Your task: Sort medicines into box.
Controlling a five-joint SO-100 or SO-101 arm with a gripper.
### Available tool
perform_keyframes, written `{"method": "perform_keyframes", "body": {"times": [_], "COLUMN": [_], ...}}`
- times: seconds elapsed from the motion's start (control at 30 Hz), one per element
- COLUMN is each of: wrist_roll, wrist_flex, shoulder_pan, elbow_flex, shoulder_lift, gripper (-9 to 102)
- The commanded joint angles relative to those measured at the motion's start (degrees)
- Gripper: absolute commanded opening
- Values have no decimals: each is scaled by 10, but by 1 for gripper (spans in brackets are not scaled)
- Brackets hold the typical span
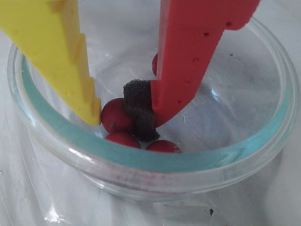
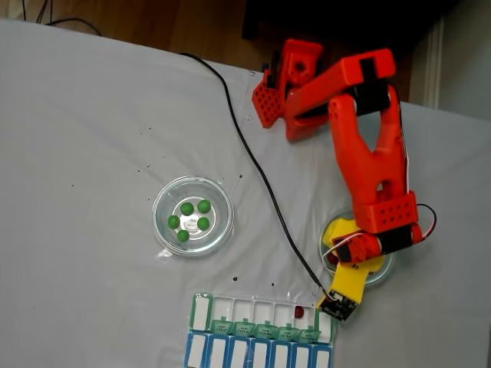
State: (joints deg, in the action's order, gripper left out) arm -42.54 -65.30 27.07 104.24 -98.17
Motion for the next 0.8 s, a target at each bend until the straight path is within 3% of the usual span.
{"method": "perform_keyframes", "body": {"times": [0.0,0.27,0.5,0.63,0.77], "wrist_roll": [12,86,225,316,367], "wrist_flex": [-9,-49,-76,-42,-69], "shoulder_pan": [6,30,29,7,-45], "elbow_flex": [-7,-6,-29,-34,-112], "shoulder_lift": [-19,-96,-187,-226,-174], "gripper": [1,1,1,1,1]}}
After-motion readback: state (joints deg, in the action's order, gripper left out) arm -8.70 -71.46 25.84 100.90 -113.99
